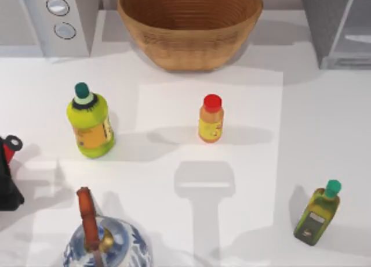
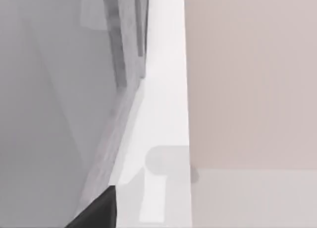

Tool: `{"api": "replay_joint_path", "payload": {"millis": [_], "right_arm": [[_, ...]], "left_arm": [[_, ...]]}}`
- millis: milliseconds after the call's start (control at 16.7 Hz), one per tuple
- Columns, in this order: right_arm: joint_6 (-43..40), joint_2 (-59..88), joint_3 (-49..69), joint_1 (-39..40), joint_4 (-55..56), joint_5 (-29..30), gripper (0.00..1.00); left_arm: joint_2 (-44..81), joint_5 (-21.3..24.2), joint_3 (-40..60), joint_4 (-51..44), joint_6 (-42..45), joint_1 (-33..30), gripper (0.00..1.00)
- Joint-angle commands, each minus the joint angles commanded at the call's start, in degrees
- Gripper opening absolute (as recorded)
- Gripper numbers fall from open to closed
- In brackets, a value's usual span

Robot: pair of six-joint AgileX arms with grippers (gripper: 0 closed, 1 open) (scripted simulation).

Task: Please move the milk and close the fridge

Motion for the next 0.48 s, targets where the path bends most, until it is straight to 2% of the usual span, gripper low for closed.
{"api": "replay_joint_path", "payload": {"millis": [240,480], "right_arm": [[1.21,-0.74,-0.94,1.35,1.49,1.84,1.0],[8.5,-2.94,-4.27,11.38,6.0,10.18,1.0]], "left_arm": [[0.0,0.0,0.0,0.0,0.0,0.0,1.0],[0.0,0.0,0.0,0.0,0.0,0.0,1.0]]}}
